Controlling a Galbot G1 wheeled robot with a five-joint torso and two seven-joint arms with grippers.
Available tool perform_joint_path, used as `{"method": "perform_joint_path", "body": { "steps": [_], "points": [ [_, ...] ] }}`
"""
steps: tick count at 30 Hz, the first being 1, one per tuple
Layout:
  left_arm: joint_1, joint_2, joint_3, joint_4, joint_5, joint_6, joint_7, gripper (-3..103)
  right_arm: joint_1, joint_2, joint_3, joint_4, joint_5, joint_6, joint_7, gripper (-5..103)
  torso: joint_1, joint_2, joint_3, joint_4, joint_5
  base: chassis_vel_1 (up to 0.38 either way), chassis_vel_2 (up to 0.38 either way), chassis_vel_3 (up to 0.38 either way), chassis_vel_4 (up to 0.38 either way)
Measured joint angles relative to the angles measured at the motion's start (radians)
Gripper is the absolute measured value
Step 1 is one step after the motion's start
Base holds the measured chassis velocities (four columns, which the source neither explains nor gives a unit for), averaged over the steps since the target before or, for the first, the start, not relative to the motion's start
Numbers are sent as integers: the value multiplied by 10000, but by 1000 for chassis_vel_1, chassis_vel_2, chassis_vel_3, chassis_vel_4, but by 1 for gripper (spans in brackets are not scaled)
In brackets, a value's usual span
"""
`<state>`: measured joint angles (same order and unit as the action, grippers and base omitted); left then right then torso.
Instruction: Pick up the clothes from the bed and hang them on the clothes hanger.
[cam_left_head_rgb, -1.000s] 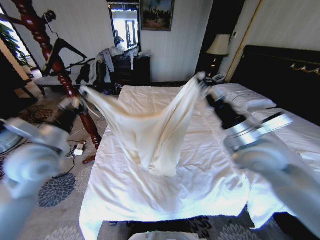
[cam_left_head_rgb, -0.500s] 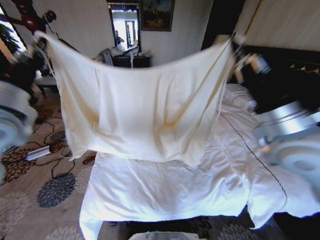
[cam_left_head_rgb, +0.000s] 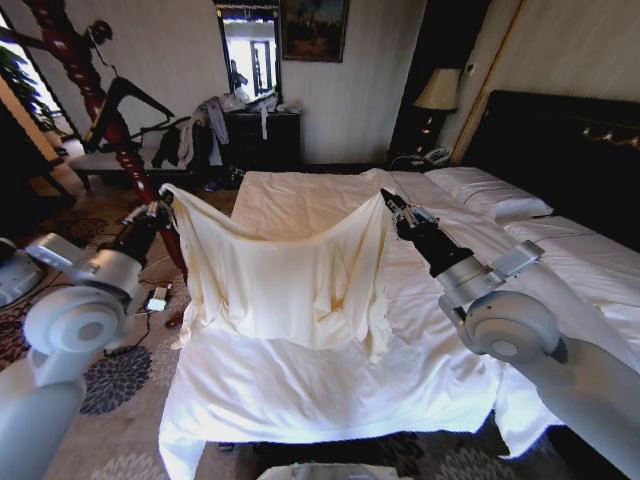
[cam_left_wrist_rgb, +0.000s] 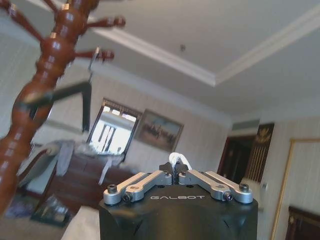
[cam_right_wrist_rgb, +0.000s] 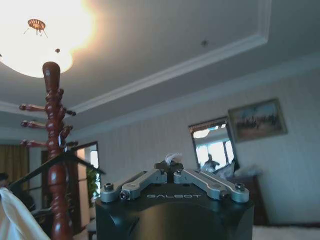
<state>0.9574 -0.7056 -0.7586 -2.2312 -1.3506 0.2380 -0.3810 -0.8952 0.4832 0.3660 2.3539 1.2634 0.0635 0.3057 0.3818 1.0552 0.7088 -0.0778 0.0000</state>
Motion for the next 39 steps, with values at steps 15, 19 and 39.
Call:
{"method": "perform_joint_path", "body": {
  "steps": [15,19,39],
  "points": [
    [-2014,-568,970,484,-2095,104,-138,0,-40,498,476,-176,53,691,-606,0,1,0,1,-1,2,0,0,0,0],
    [-1010,-1318,1127,366,-1153,202,173,0,-31,805,260,-260,-25,760,-733,0,1,0,1,0,-4,0,0,0,0],
    [1939,-689,1003,1040,2528,3185,-2207,26,151,592,-1096,1288,1764,-2007,2082,0,0,1,0,1,-4,0,0,0,0]
  ]
}}
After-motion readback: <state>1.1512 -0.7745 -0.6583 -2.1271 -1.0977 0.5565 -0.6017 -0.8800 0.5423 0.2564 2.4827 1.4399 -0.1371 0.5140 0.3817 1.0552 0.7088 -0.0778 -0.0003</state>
